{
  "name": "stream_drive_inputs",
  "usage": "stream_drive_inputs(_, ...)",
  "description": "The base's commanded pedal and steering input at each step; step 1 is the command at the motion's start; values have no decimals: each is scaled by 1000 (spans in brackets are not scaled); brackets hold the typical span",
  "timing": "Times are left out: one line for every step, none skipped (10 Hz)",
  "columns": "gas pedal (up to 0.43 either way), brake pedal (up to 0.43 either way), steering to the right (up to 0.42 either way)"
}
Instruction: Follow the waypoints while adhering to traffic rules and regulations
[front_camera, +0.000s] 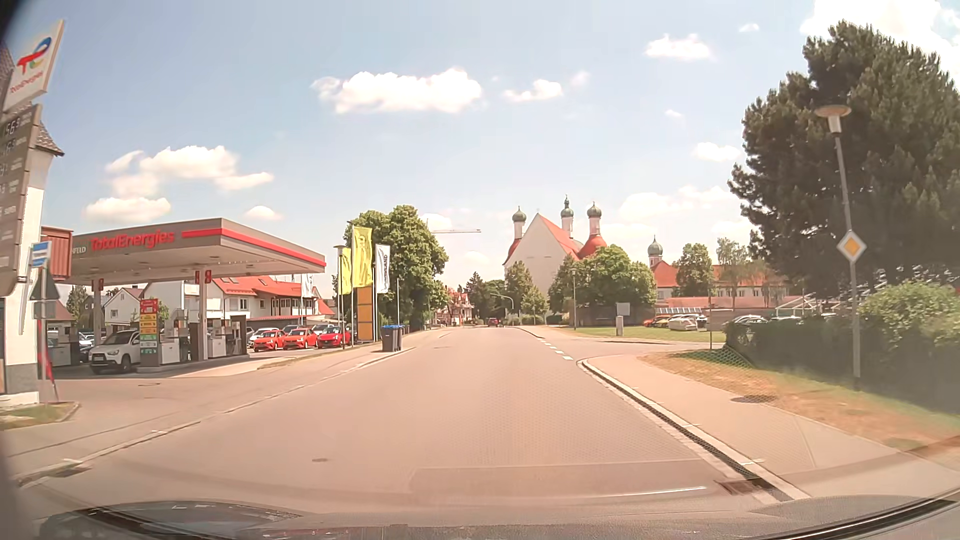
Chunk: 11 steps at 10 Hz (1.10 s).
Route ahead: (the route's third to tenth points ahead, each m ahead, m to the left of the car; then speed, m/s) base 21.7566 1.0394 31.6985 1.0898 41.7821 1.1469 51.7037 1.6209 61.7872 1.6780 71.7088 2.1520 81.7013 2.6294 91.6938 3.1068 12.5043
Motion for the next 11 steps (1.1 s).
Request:
stream_drive_inputs(177, 12, -5)
stream_drive_inputs(177, 12, -4)
stream_drive_inputs(177, 6, -4)
stream_drive_inputs(177, 12, -4)
stream_drive_inputs(177, 12, -4)
stream_drive_inputs(177, 12, -3)
stream_drive_inputs(177, 12, -3)
stream_drive_inputs(177, 12, -4)
stream_drive_inputs(177, 12, -3)
stream_drive_inputs(177, 12, -3)
stream_drive_inputs(177, 6, -3)
